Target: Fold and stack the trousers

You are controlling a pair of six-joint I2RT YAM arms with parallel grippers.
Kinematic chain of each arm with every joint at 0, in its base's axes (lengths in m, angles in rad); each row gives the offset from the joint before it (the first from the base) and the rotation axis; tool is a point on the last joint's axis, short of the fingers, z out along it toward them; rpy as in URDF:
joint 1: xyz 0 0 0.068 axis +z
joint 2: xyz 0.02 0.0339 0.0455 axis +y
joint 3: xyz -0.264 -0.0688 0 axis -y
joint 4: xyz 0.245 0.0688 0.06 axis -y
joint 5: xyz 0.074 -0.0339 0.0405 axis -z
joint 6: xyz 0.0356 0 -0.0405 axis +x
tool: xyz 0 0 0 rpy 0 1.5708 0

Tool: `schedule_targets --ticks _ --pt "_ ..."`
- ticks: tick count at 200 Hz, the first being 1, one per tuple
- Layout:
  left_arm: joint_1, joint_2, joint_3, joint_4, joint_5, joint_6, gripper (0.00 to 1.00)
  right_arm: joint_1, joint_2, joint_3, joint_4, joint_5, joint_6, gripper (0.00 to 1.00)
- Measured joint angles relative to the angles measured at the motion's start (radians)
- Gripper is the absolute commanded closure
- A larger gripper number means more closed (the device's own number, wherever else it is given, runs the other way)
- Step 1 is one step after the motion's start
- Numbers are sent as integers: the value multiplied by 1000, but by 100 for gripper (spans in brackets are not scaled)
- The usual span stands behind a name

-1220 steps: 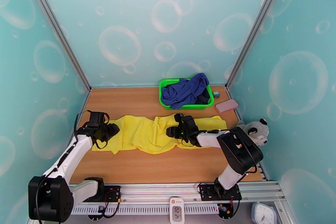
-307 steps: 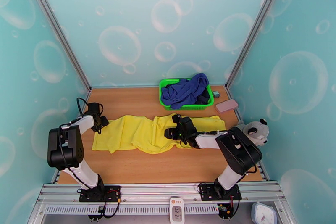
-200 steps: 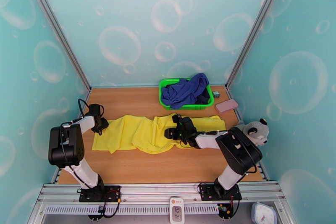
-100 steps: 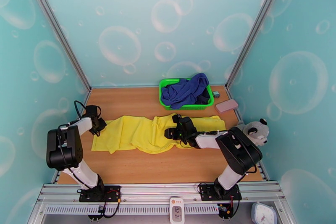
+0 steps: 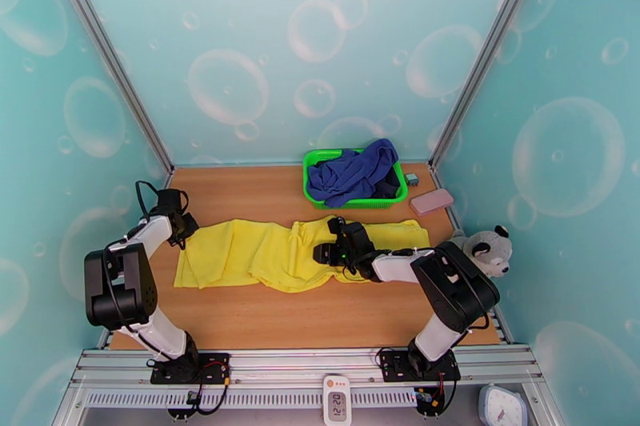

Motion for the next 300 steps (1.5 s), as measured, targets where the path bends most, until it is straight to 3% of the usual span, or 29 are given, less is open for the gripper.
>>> schedule_targets --ticks 39,46,59,89,98,134,152,177,201,223,273,300 --pt "0 92 79 -6 -7 9 99 0 0 0 0 0 0 47" --pt "-1 108 84 -6 -7 11 94 0 -1 0 -2 0 0 47" --pt "-5 137 89 -8 -6 15 76 0 -4 0 -8 1 0 47" --pt "-13 128 69 9 -6 22 52 0 -9 0 -20 4 0 47" --pt "-19 94 42 27 -10 18 49 0 -9 0 -21 4 0 47" --pt "-126 -194 -103 18 -26 6 48 0 -19 -3 -37 18 -4 48" --pt "-182 -336 -180 -8 -18 -34 48 31 -58 23 -163 114 -45 47" --pt "-119 -447 -327 -25 23 -72 48 121 -104 130 -380 258 -140 47" --pt "-43 -411 -433 -21 127 -88 48 208 -106 281 -454 321 -228 46" --pt "-38 -309 -455 11 204 -107 46 280 -68 388 -444 283 -298 46" --pt "12 -176 -351 42 65 -216 42 454 214 636 -443 153 -489 45" --pt "62 -160 -341 75 64 -245 42 508 320 739 -467 120 -573 45"
